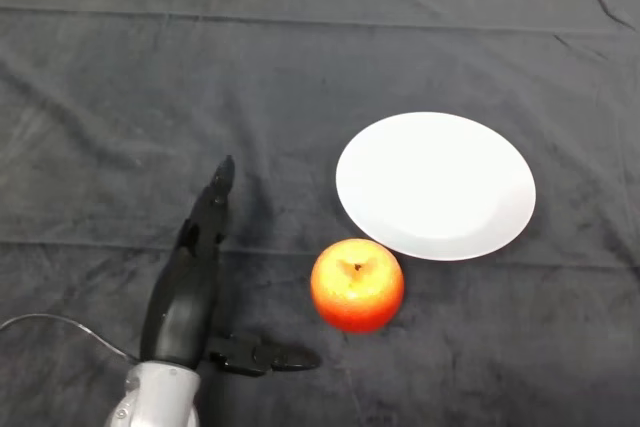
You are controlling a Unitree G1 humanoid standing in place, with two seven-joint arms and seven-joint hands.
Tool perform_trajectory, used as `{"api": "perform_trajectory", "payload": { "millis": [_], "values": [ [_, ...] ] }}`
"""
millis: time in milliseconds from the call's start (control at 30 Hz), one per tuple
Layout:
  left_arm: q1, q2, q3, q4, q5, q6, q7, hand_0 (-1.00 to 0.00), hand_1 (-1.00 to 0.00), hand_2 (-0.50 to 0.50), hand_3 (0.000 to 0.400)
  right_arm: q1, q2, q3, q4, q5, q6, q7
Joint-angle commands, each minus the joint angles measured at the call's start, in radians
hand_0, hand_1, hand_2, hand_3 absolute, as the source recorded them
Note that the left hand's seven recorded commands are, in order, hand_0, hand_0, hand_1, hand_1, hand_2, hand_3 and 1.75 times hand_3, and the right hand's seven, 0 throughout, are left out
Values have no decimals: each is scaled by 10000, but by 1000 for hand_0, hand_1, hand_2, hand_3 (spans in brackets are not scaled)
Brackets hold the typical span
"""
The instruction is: Move the apple to the plate
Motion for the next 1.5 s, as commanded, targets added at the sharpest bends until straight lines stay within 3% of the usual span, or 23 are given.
{"api": "perform_trajectory", "payload": {
  "millis": [33,467,867,1200,1233,1267,1300,1333,1367,1400,1433,1500],
  "values": [
    [-389,116,-284,-438,-141,151,170,0,0,0,0,-153,-71,-117,-123,-16,70,-143],
    [-1251,81,-660,336,-564,60,137,0,0,0,0,-153,-74,-115,-120,-7,74,-145],
    [-2462,-478,-1384,2045,-1048,-332,758,0,0,0,0,-159,-84,-116,-101,1,75,-138],
    [-3072,-642,-2214,2845,-1671,-607,1117,0,0,0,0,-171,-98,-120,-66,8,74,-124],
    [-3108,-641,-2295,2888,-1727,-636,1139,-153,0,-76,61,-172,-100,-121,-62,8,74,-122],
    [-3142,-635,-2367,2927,-1781,-665,1153,-902,-82,-410,361,-173,-101,-121,-58,9,74,-120],
    [-3170,-628,-2424,2954,-1825,-688,1161,-1000,-129,-435,400,-174,-103,-122,-54,10,74,-119],
    [-3198,-616,-2496,2983,-1873,-721,1175,-1000,-506,-247,400,-176,-104,-123,-50,10,73,-116],
    [-3216,-607,-2548,3005,-1903,-749,1185,-1000,-545,-227,400,-177,-106,-123,-46,11,73,-115],
    [-3232,-597,-2596,3025,-1930,-778,1194,-1000,-702,-149,400,-178,-107,-124,-43,12,73,-113],
    [-3251,-582,-2647,3048,-1959,-812,1200,-1000,-961,-20,400,-179,-108,-124,-39,12,73,-112],
    [-3284,-548,-2732,3066,-2005,-864,1206,-1000,-1000,0,400,-182,-111,-125,-32,13,72,-108]
  ]
}}
